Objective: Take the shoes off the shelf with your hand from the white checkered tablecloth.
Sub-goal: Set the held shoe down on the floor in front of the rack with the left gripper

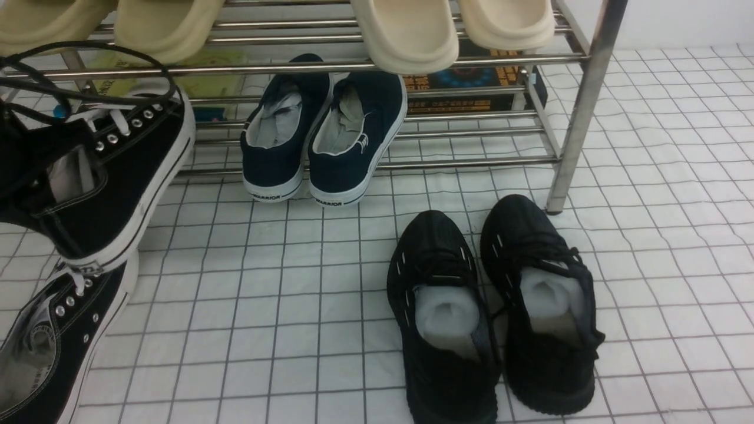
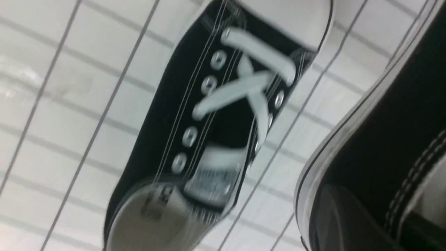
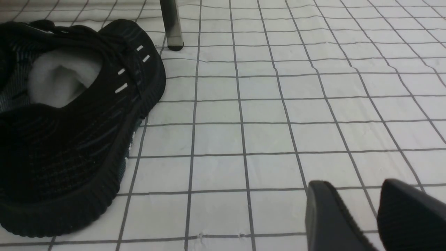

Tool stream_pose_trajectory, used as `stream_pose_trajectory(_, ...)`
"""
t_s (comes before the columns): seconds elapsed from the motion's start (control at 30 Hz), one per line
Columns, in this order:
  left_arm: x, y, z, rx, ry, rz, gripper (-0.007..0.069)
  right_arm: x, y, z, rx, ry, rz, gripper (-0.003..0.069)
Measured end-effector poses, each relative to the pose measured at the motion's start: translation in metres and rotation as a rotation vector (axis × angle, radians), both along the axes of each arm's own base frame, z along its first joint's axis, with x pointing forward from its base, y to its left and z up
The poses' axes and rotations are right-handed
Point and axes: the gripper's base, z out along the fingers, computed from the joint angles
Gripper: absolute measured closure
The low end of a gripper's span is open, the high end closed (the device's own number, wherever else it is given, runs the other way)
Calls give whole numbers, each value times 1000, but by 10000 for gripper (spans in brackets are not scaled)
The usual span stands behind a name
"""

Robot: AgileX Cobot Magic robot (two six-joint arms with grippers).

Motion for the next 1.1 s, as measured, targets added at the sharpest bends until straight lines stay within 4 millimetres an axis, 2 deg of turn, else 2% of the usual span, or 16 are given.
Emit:
stream_pose_trajectory(0.03,-1,0,-1,0,7,0,603,0,0,0,0,0,0,420)
stream_pose_trajectory(0.07,-11,-1,2,-2,27,-2,603,0,0,0,0,0,0,420)
stream_pose_trajectory(0.17,-26,-3,-4,-5,57,-2,603,0,0,0,0,0,0,420)
stream_pose_trajectory(0.4,-69,-9,-34,-31,147,49,603,0,0,0,0,0,0,420)
stream_pose_trajectory(0.6,-78,-13,-59,-67,164,79,603,0,0,0,0,0,0,420)
stream_pose_trajectory(0.8,-82,-14,-73,-72,147,89,603,0,0,0,0,0,0,420)
stream_pose_trajectory(0.93,-83,-15,-73,-77,142,85,603,0,0,0,0,0,0,420)
stream_pose_trajectory(1.03,-83,-15,-67,-74,116,78,603,0,0,0,0,0,0,420)
stream_pose_trajectory(1.1,-85,-15,-55,-72,86,77,603,0,0,0,0,0,0,420)
